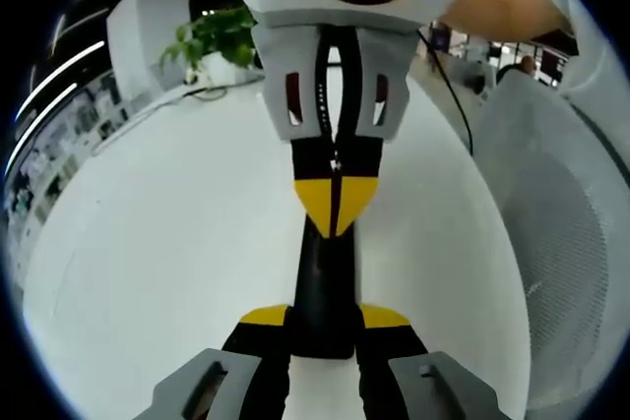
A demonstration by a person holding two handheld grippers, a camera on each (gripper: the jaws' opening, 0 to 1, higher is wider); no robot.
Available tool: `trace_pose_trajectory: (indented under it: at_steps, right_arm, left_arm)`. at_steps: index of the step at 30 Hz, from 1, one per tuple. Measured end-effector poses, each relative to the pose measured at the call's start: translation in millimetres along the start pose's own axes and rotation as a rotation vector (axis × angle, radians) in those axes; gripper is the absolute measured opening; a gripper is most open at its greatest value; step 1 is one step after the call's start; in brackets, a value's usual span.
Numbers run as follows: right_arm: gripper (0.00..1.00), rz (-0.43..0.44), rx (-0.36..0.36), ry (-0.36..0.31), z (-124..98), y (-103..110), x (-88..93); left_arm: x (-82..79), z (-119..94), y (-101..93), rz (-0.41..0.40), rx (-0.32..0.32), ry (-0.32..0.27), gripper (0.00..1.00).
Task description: Press the specified remote control buttons in sequence, fully releasing each button before pressing the next.
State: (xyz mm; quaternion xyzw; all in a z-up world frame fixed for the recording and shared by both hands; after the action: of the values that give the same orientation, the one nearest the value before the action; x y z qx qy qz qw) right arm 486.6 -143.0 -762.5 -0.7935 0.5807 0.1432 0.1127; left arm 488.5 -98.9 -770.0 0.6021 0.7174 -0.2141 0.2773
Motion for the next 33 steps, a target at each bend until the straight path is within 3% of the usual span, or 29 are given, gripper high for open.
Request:
trace_pose_trajectory:
  at_steps: [21, 33]
  right_arm:
    - [0.00, -0.012, 0.023, 0.000, -2.1, 0.5, -0.1]
    - [0.00, 0.003, 0.064, -0.027, -18.1, -0.7, -0.9]
  left_arm:
    - [-0.1, 0.4, 0.0, -0.004, -0.001, 0.010, 0.24]
    - [-0.2, -0.2, -0.3, -0.006, -0.001, 0.011, 0.24]
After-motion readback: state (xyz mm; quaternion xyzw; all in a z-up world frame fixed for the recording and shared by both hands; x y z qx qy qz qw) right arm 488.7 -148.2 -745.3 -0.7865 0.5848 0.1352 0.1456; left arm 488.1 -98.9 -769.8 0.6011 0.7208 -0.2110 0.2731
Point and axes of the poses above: the point that each gripper's makers call its tool centre point, and the gripper's own axes: z roughly forward along the fingers, y roughly to its left, x roughly out of its underside, the point moved 1 cm from there along -z, roughly backward along the fingers, and after that the axes turned 1 degree about -x, right-handed, at the moved point
